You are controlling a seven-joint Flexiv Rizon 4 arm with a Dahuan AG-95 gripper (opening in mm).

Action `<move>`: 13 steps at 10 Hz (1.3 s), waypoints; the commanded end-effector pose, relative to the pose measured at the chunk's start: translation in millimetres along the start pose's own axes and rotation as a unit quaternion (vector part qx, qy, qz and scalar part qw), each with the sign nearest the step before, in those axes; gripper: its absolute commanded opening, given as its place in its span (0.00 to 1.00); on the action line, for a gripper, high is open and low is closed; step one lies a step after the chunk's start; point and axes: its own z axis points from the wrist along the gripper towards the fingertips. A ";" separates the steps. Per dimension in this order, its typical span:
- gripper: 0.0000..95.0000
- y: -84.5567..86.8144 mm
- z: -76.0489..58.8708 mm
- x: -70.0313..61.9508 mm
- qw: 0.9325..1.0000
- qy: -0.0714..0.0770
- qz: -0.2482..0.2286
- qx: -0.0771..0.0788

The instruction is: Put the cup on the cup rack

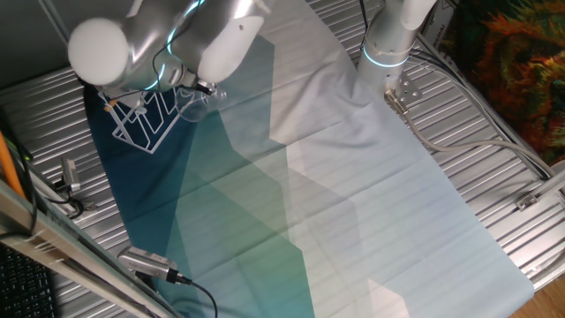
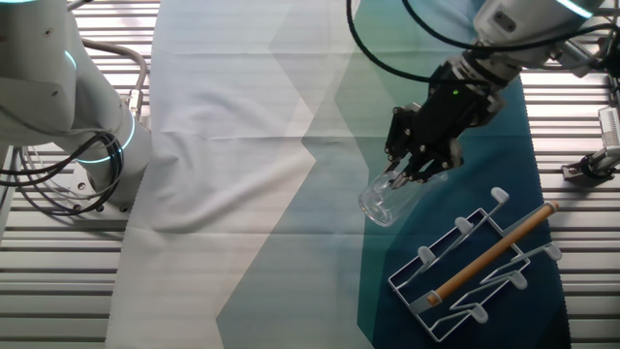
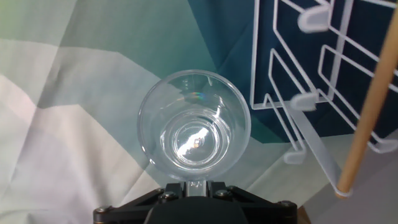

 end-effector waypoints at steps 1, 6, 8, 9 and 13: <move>0.00 0.7 11.1 -8.8 1.000 0.002 0.001 0.003; 0.00 6.2 28.4 -21.6 1.000 0.002 0.005 0.011; 0.00 7.8 32.9 -24.7 1.000 0.000 0.007 0.012; 0.00 8.7 34.9 -26.2 1.000 -0.003 0.008 0.012; 0.00 11.3 40.5 -29.9 1.000 -0.011 0.010 0.011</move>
